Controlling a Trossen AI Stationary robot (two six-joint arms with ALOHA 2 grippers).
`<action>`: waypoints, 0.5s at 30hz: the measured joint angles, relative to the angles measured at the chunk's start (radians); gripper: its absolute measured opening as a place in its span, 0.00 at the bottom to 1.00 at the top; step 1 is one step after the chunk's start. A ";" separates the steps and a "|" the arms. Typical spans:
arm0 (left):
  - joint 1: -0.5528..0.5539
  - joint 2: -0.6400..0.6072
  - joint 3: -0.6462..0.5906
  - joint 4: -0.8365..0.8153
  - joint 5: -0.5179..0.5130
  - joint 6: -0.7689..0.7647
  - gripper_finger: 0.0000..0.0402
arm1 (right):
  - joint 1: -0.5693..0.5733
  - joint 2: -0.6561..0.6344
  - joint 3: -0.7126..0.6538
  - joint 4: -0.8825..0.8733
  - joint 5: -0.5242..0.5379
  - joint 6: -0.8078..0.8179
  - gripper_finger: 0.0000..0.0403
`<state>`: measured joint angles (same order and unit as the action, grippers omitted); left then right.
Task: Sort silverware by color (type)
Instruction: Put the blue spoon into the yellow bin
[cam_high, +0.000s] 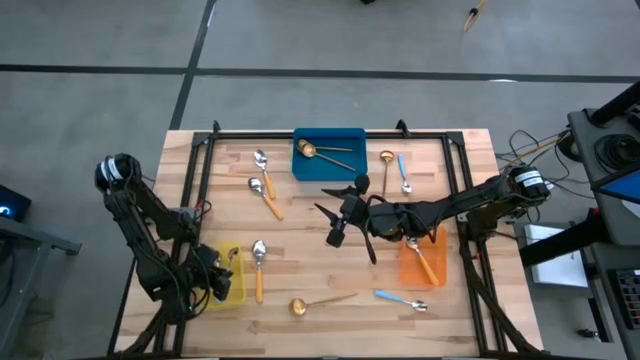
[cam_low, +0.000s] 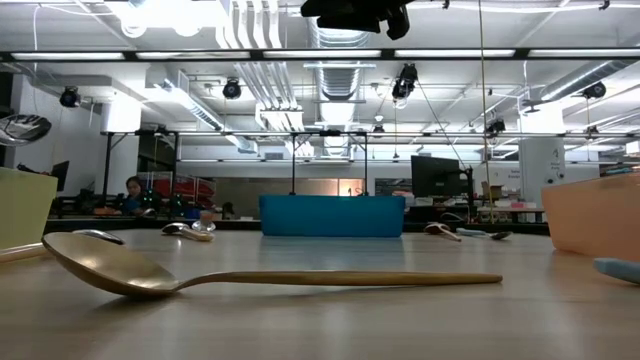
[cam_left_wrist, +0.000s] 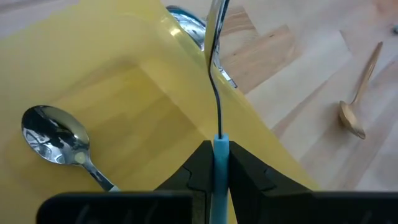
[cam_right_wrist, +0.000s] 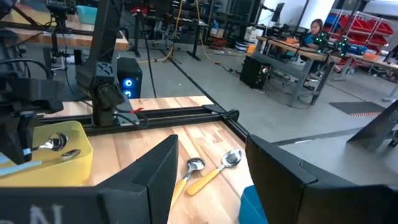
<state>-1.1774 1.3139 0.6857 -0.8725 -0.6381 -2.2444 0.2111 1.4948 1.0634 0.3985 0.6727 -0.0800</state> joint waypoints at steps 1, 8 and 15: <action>0.000 -0.001 0.000 0.001 -0.001 0.000 0.05 | 0.000 0.000 0.000 0.000 0.000 0.000 0.45; 0.000 -0.002 0.000 0.007 -0.005 0.001 0.05 | 0.000 0.000 0.000 -0.001 0.000 -0.002 0.45; 0.000 -0.002 0.002 0.036 -0.007 0.003 0.05 | 0.000 0.000 0.000 -0.007 0.000 -0.013 0.45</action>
<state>-1.1774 1.3121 0.6875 -0.8363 -0.6455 -2.2411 0.2111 1.4948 1.0630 0.3916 0.6731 -0.0932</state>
